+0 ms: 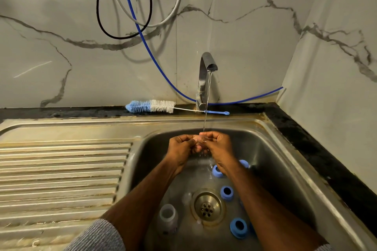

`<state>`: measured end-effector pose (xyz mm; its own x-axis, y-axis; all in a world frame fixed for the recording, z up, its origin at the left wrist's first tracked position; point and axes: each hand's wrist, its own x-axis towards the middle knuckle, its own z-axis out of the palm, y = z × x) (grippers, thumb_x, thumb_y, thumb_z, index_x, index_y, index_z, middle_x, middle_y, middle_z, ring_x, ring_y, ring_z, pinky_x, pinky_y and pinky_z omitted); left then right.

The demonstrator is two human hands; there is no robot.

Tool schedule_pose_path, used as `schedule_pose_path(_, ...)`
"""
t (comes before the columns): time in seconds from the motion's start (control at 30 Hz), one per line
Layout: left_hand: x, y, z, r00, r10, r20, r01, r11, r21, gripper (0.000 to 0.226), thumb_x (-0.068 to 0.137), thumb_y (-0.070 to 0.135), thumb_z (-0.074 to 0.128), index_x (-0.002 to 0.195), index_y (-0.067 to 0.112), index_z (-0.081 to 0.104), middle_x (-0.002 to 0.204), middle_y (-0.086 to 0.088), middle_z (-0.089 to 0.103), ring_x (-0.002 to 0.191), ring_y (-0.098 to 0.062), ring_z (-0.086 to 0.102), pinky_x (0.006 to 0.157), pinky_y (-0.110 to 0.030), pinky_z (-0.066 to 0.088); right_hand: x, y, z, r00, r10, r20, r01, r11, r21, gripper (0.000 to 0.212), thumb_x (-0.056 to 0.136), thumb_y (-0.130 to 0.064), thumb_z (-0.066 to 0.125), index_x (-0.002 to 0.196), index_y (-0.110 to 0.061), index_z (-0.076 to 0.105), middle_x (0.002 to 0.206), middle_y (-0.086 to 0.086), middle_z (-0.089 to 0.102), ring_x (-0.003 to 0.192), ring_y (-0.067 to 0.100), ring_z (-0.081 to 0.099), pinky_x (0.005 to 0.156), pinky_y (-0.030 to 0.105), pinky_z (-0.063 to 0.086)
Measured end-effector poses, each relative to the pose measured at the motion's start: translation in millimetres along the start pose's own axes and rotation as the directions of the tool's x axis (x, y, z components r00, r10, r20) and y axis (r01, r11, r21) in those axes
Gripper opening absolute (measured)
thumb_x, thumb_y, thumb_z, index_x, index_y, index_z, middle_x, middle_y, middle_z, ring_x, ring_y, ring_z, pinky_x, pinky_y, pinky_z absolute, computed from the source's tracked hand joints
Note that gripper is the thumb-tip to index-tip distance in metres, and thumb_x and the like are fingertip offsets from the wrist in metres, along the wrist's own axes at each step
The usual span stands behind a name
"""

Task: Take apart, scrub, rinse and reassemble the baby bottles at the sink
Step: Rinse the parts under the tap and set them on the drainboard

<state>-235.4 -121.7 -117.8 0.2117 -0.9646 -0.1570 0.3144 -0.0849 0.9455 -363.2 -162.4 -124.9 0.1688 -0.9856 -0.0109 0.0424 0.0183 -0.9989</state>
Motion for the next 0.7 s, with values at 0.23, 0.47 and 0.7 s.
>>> schedule_pose_path(0.23,0,-3,-4,0.992,0.124,-0.007,-0.119,0.962,0.247,0.012,0.099,0.004,0.059,0.102,0.003,0.070,0.089,-0.012,0.075,0.068,-0.014,0.070,0.064,-0.023,0.058,3,2,-1,0.997,0.070,-0.020,-0.071,0.996,-0.061,0.018,0.099,-0.024,0.061,0.100,-0.015,0.075,0.090,0.006,0.078,0.088,0.023,0.075,0.075,0.031,0.061)
schedule_pose_path(0.47,-1,-2,-11,0.983,0.179,0.030,-0.179,0.927,0.331,0.017,0.097,0.003,0.062,0.093,0.014,0.075,0.084,-0.005,0.077,0.079,-0.019,0.074,0.072,-0.029,0.061,2,-1,-1,0.997,0.074,0.014,-0.073,0.997,-0.019,0.014,0.092,-0.004,0.067,0.100,-0.013,0.075,0.099,0.008,0.076,0.094,0.022,0.074,0.088,0.035,0.060)
schedule_pose_path(0.7,-4,-4,-22,0.976,0.209,0.058,-0.211,0.848,0.486,0.010,0.093,0.011,0.071,0.099,0.018,0.076,0.087,-0.004,0.077,0.085,-0.025,0.075,0.081,-0.040,0.063,-4,-5,4,0.999,-0.024,0.031,0.027,0.996,-0.089,0.039,0.083,0.005,0.075,0.105,-0.021,0.055,0.096,0.009,0.071,0.091,0.021,0.073,0.076,0.029,0.061)
